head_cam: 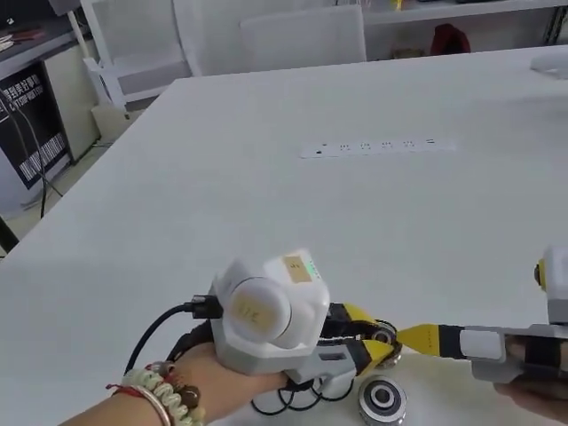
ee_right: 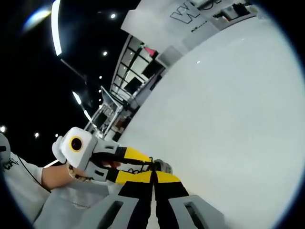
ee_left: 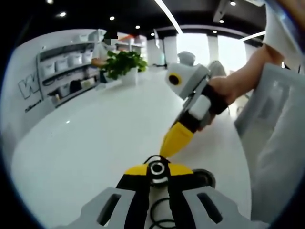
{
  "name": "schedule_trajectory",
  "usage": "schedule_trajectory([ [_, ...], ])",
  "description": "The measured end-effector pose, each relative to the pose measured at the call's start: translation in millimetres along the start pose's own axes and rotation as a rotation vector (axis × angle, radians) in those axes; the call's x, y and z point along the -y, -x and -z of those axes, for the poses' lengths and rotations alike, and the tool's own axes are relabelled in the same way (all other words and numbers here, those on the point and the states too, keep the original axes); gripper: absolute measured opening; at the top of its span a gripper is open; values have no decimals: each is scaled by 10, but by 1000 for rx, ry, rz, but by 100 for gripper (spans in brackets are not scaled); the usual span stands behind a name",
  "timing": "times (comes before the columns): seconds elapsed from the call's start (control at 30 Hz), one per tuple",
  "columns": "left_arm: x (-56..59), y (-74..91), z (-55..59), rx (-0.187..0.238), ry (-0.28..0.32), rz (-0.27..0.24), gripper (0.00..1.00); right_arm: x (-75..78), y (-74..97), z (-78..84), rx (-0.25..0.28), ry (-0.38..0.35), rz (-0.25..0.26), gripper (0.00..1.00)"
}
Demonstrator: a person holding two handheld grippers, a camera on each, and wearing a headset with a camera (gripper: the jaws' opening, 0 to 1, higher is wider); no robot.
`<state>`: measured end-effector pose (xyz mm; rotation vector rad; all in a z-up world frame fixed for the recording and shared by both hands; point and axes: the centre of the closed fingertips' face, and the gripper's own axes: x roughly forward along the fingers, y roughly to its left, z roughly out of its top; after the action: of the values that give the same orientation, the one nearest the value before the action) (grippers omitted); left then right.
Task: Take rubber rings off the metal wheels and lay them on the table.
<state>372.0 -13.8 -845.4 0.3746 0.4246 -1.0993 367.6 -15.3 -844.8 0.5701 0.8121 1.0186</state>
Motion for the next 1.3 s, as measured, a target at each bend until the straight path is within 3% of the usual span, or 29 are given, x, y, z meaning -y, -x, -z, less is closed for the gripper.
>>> schedule_trajectory([
  [0.17,30,25,-54,4,-21,22,19,7,13,4,-11,8,11,0],
  [0.27,50,69,-171,27,-33,37,26,51,50,-29,-6,17,31,0],
  [0.4,104,137,-270,38,-72,75,27,78,120,-68,2,21,48,0],
  [0.7,41,352,-518,62,-76,92,37,23,250,-123,11,58,68,0],
  [0.9,33,585,-561,56,-118,89,46,-34,344,-120,-9,111,81,0],
  [1.1,-59,841,-604,80,-92,54,50,-77,414,-166,-7,142,86,0],
  [1.3,-118,1047,-559,84,-71,11,55,-124,474,-257,9,166,91,0],
])
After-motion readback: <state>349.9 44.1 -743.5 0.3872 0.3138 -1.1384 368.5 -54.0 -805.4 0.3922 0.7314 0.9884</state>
